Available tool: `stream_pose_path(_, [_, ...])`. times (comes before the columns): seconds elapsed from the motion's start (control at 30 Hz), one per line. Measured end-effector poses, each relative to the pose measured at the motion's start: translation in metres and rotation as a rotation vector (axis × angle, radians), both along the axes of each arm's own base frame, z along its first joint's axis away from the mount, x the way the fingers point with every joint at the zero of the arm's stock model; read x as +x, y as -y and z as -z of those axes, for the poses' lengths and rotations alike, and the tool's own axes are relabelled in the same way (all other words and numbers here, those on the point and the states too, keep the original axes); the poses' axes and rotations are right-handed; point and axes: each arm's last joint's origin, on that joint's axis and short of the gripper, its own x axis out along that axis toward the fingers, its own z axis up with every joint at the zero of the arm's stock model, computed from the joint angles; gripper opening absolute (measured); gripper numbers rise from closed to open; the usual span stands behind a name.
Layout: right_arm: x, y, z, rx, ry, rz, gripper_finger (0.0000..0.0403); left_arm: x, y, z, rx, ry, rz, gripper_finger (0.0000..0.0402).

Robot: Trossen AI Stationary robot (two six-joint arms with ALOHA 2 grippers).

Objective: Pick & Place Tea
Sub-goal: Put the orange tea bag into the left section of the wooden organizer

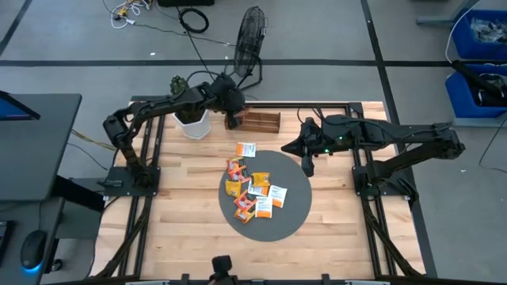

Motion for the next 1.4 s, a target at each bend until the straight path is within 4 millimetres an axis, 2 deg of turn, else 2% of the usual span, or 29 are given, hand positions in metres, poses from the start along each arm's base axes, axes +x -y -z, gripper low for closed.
stream_pose_path(0.23, [0.011,0.000,0.009,-0.005,-0.034,-0.004,0.0002,-0.003,-0.005,0.004,-0.016,-0.010,-0.060,0.0001])
stream_pose_path(0.73, [0.019,-0.001,0.014,-0.001,-0.043,-0.012,0.0002,0.005,-0.012,0.037,-0.027,-0.116,-0.061,0.0001])
stream_pose_path(1.4, [0.019,-0.001,0.013,-0.002,-0.040,-0.012,0.0002,0.006,-0.015,0.035,0.009,-0.095,-0.063,0.0001])
